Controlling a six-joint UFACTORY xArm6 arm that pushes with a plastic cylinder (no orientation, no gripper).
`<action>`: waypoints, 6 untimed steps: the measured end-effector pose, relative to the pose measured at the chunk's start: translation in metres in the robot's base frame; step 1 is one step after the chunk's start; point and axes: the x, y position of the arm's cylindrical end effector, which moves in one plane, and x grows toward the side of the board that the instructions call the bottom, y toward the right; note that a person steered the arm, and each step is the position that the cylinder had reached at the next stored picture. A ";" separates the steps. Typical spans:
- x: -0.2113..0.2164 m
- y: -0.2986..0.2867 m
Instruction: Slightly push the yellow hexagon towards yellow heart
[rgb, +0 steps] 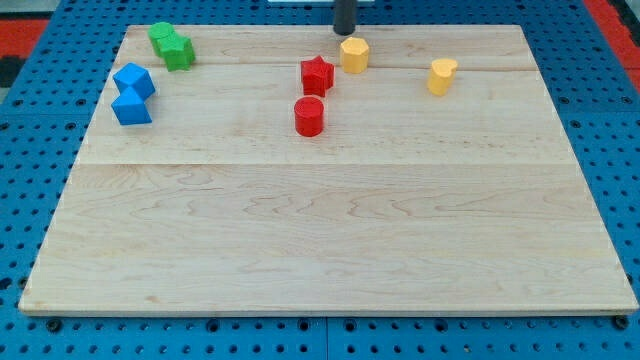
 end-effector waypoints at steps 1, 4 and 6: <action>0.017 0.011; 0.038 -0.004; 0.044 0.081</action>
